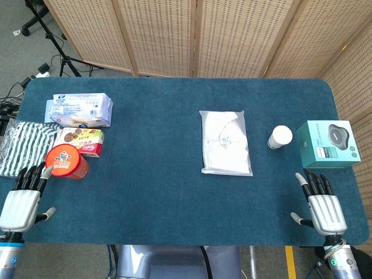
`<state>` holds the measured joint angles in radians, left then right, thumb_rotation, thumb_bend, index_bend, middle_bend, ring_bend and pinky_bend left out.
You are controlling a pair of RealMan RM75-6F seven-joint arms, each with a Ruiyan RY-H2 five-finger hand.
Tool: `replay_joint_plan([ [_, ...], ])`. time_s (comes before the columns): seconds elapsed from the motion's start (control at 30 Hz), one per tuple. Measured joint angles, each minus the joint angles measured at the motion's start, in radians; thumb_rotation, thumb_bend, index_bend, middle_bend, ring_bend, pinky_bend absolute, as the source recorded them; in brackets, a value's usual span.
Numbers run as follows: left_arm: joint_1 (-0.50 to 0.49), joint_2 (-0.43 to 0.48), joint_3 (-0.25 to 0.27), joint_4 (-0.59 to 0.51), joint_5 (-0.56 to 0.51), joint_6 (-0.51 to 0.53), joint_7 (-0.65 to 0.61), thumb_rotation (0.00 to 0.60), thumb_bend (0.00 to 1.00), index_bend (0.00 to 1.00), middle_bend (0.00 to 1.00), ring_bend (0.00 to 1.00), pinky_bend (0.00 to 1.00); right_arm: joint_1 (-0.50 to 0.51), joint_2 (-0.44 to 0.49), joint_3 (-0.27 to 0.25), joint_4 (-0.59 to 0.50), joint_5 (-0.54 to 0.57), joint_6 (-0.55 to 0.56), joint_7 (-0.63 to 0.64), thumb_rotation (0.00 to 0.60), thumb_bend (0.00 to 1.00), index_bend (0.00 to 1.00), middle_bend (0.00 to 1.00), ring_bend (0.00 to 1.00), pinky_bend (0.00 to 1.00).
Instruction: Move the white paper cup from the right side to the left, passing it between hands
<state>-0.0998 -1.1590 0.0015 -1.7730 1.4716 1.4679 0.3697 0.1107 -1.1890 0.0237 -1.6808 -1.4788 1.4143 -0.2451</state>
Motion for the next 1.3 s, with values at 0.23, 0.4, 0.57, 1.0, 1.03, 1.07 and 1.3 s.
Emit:
replay_joint_plan([
  [0.23, 0.002, 0.001, -0.001, 0.0, 0.004, 0.002, -0.004, 0.6, 0.07, 0.0, 0.0, 0.0, 0.0, 0.0, 0.003, 0.0, -0.003, 0.003, -0.005, -0.003, 0.6, 0.0, 0.0, 0.0, 0.0, 0.0],
  [0.4, 0.002, 0.004, 0.0, 0.001, 0.011, 0.002, -0.015, 0.6, 0.07, 0.0, 0.0, 0.0, 0.0, 0.001, -0.001, 0.004, 0.005, -0.013, 0.009, 0.006, 0.6, 0.0, 0.0, 0.0, 0.0, 0.0],
  [0.57, 0.002, 0.021, -0.001, -0.002, 0.011, -0.004, -0.049, 0.6, 0.07, 0.0, 0.0, 0.0, 0.0, 0.005, -0.011, 0.009, 0.02, -0.013, 0.006, 0.01, 0.6, 0.0, 0.0, 0.0, 0.0, 0.0],
  [1.0, -0.004, 0.03, 0.005, -0.008, 0.02, -0.024, -0.061, 0.6, 0.07, 0.0, 0.0, 0.0, 0.0, 0.014, -0.027, 0.025, 0.043, -0.017, 0.013, 0.02, 0.6, 0.0, 0.0, 0.0, 0.0, 0.0],
  [1.03, -0.004, 0.03, 0.004, -0.008, 0.018, -0.026, -0.06, 0.6, 0.07, 0.0, 0.0, 0.0, 0.0, 0.018, -0.026, 0.03, 0.042, -0.01, 0.006, 0.018, 0.6, 0.0, 0.0, 0.0, 0.0, 0.0],
  [1.07, -0.005, 0.03, 0.004, -0.008, 0.015, -0.029, -0.06, 0.6, 0.07, 0.0, 0.0, 0.0, 0.0, 0.024, -0.025, 0.035, 0.04, -0.003, -0.003, 0.016, 0.6, 0.0, 0.0, 0.0, 0.0, 0.0],
  [1.3, -0.007, 0.026, -0.001, -0.009, 0.008, -0.032, -0.057, 0.6, 0.07, 0.0, 0.0, 0.0, 0.0, 0.128, -0.009, 0.117, 0.004, 0.089, -0.13, -0.04, 0.6, 0.0, 0.0, 0.0, 0.0, 0.0],
])
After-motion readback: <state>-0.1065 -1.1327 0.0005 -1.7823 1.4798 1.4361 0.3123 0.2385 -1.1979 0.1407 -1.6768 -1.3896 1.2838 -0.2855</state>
